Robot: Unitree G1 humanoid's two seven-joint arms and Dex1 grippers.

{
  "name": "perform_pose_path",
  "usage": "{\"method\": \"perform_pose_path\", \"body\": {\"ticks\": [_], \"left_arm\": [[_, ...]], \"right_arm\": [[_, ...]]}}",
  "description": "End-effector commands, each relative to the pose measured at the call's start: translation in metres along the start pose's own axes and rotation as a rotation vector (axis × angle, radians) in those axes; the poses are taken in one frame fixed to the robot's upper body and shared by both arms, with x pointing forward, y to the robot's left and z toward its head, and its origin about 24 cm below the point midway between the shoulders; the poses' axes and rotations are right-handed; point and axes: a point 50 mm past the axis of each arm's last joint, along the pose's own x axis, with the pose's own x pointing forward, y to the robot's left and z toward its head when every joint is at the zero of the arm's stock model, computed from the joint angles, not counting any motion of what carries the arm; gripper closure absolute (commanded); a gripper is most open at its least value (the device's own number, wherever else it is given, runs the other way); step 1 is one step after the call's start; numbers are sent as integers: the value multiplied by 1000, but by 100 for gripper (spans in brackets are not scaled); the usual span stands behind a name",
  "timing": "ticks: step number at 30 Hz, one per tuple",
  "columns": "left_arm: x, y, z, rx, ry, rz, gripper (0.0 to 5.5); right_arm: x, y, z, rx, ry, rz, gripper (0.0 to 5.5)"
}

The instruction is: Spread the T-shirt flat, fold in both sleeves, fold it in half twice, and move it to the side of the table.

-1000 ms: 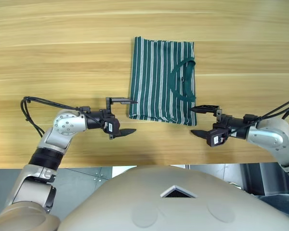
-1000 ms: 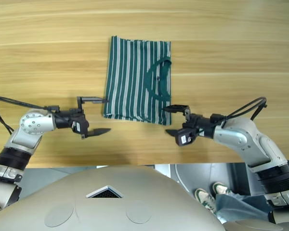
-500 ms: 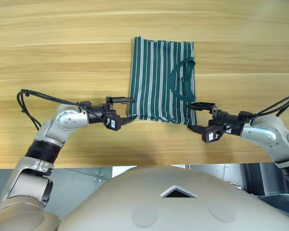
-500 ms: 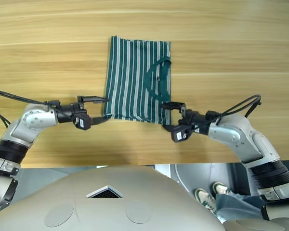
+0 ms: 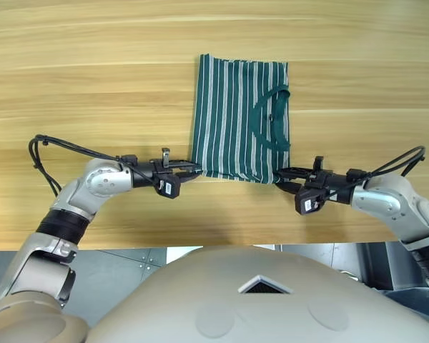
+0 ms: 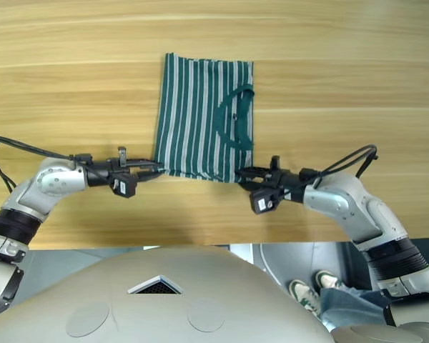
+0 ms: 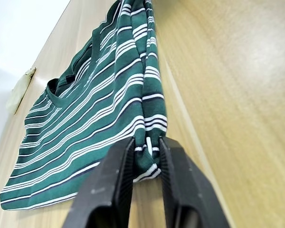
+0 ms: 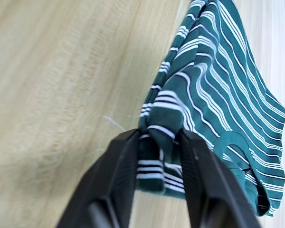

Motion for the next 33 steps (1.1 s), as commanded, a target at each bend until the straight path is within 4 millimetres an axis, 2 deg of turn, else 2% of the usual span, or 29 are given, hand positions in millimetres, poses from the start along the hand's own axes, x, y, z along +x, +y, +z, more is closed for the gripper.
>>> {"method": "perform_pose_path", "body": {"ticks": [1, 5, 10, 16, 19, 23, 31, 33], "left_arm": [[-2, -24, -16, -59, 105, -125, 516], [-1, -23, -20, -54, 121, -112, 549], [-1, -26, -13, -53, 73, -125, 550], [-11, -29, 18, -77, -110, -148, 550], [-20, -31, 33, -94, -178, -166, 550], [-30, -31, 42, -114, -203, -168, 550], [-48, -34, 56, -143, -220, -150, 550], [-54, -38, 65, -160, -257, -160, 550]], "right_arm": [[0, 17, -9, 33, 77, 104, 482], [0, 17, -9, 32, 75, 102, 549], [0, 12, -8, 30, 69, 78, 550], [-11, 0, -1, 19, 39, 17, 550], [-19, -4, 8, 8, -3, 11, 550], [-30, -5, 24, -3, -77, 20, 550], [-55, 7, 54, -11, -222, 75, 550], [-59, 12, 61, -14, -257, 98, 550]]}}
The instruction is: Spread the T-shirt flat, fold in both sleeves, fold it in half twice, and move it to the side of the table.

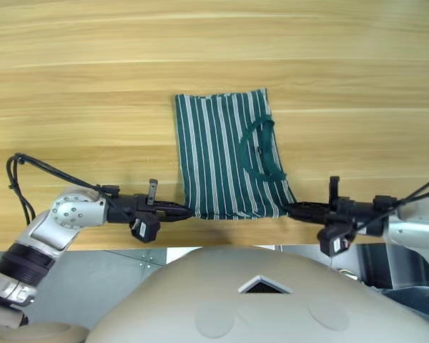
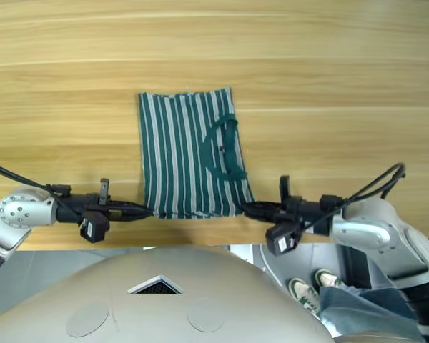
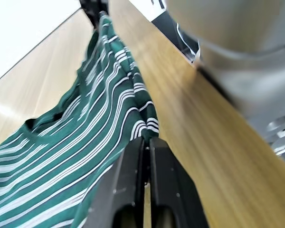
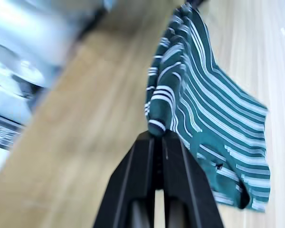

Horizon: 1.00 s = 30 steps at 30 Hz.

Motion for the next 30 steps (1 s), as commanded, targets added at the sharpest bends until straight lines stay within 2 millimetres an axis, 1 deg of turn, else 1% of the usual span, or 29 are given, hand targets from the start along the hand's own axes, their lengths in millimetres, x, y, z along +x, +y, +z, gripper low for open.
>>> {"method": "perform_pose_path", "body": {"ticks": [1, 4, 7, 10, 13, 16, 19, 22, 24, 27, 30], "left_arm": [[-8, -9, 17, -17, -47, -24, 550], [-12, -14, 27, -52, -72, -20, 550], [-15, -18, 30, -95, -67, 6, 550], [-16, -22, 30, -129, -68, 52, 550], [-14, -19, 27, -148, -67, 102, 550], [-12, -12, 23, -162, -63, 154, 550], [-13, 3, 21, -173, -83, 255, 550], [-20, 32, 15, -218, -136, 425, 550], [-22, 46, 11, -241, -154, 496, 550], [-18, 73, -5, -283, -128, 620, 550], [-11, 92, -19, -335, -102, 693, 550]], "right_arm": [[-6, 5, 14, -23, -60, 46, 550], [-7, 7, 21, -26, -96, 52, 550], [-8, 7, 23, -23, -95, 44, 550], [-8, 7, 21, -18, -76, 30, 550], [-5, 2, 15, -20, -49, 0, 550], [-1, -11, 8, -28, -13, -71, 550], [2, -27, -3, -27, 37, -152, 550], [6, -46, -17, -31, 111, -220, 550], [9, -57, -27, -33, 165, -260, 550], [14, -77, -46, -12, 260, -326, 550], [19, -88, -59, -5, 331, -346, 550]]}}
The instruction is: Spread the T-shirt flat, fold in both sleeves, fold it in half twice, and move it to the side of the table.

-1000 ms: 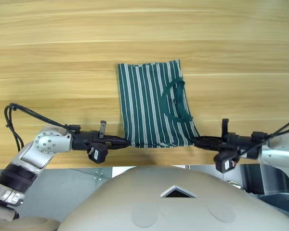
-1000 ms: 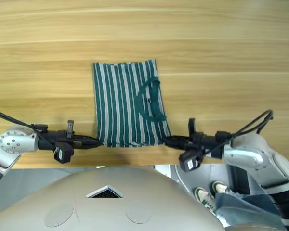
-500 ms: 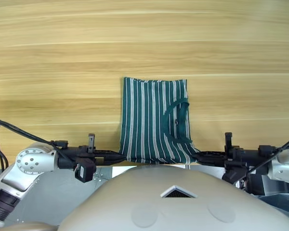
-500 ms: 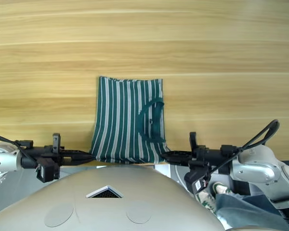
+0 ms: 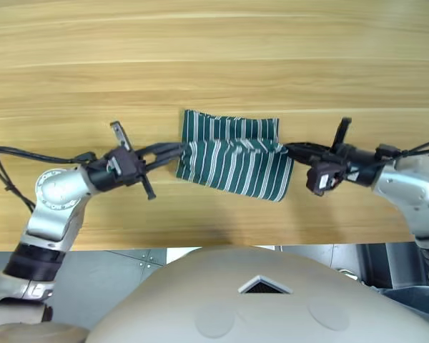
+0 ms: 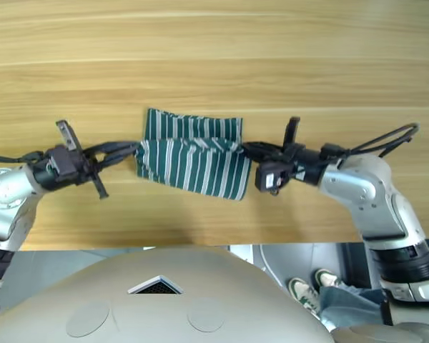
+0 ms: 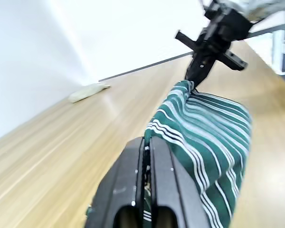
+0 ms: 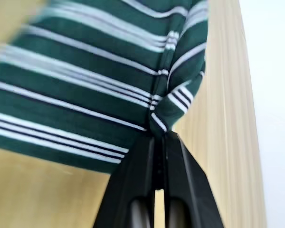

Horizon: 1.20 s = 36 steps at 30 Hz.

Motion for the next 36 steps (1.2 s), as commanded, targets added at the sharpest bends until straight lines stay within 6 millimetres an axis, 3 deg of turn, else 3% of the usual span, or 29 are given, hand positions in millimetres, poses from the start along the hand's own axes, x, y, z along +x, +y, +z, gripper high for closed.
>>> {"method": "perform_pose_path", "body": {"ticks": [1, 9, 17, 18, 19, 22, 26, 31, 33, 36], "left_arm": [[21, 22, -14, -36, 54, 102, 550], [67, 47, -76, -191, 304, 228, 550], [70, 41, -127, -334, 514, 253, 550], [70, 40, -130, -351, 519, 252, 516], [71, 40, -132, -372, 520, 253, 500], [71, 44, -135, -454, 513, 302, 454], [69, 65, -133, -663, 449, 464, 407], [69, 83, -128, -960, 347, 654, 334], [64, 103, -117, -1002, 175, 770, 327], [51, 130, -87, -791, -163, 783, 327]], "right_arm": [[15, -10, -15, -9, 93, -18, 550], [54, -9, -41, 3, 200, -19, 550], [91, 13, -58, 54, 245, 13, 550], [92, 13, -61, 67, 256, 0, 550], [92, 13, -64, 104, 261, -16, 510], [86, 3, -84, 296, 277, -103, 463], [73, -28, -122, 851, 202, -368, 410], [66, -51, -148, 1494, -40, -693, 321], [62, -61, -149, 1568, -155, -803, 275], [66, -83, -122, 1296, -370, -778, 221]]}}
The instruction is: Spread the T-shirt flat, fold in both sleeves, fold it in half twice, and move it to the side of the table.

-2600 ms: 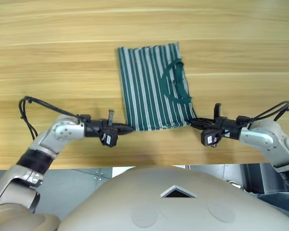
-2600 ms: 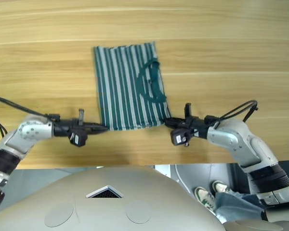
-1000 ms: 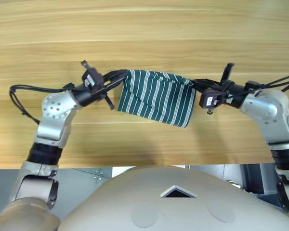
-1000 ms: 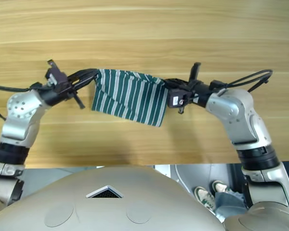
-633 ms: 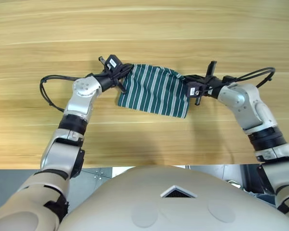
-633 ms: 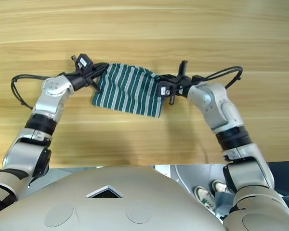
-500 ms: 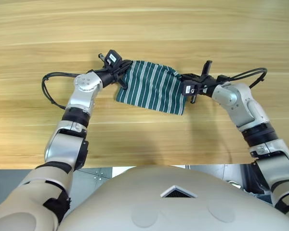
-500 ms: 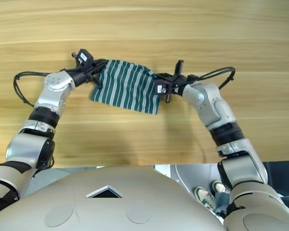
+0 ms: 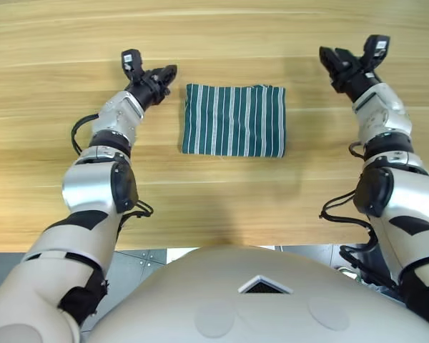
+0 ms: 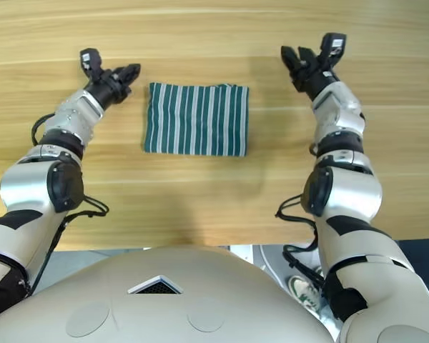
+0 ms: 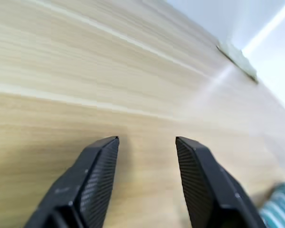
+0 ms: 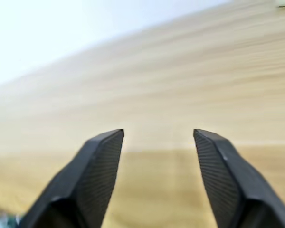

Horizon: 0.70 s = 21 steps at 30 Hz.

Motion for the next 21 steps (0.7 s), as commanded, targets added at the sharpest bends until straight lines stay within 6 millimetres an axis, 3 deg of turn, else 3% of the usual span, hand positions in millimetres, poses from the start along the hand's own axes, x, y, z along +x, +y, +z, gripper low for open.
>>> {"method": "perform_pose_path", "body": {"ticks": [1, 4, 7, 11, 16, 21], "left_arm": [[-14, -4, 36, 132, -330, -166, 327], [-28, -16, 36, 277, -454, -335, 351], [-40, -22, 29, 346, -518, -424, 404], [-42, -22, 22, 354, -522, -419, 466], [-41, -23, 16, 342, -514, -427, 547], [-39, -26, 12, 336, -504, -427, 549]], "right_arm": [[9, 46, 21, -258, -207, 262, 221], [4, 92, 8, -624, -236, 441, 217], [-6, 135, -33, -977, -142, 680, 268], [-13, 161, -64, -1141, -96, 822, 303], [-19, 167, -87, -1202, -12, 910, 348], [-11, 131, -110, -1343, 250, 796, 348]]}}
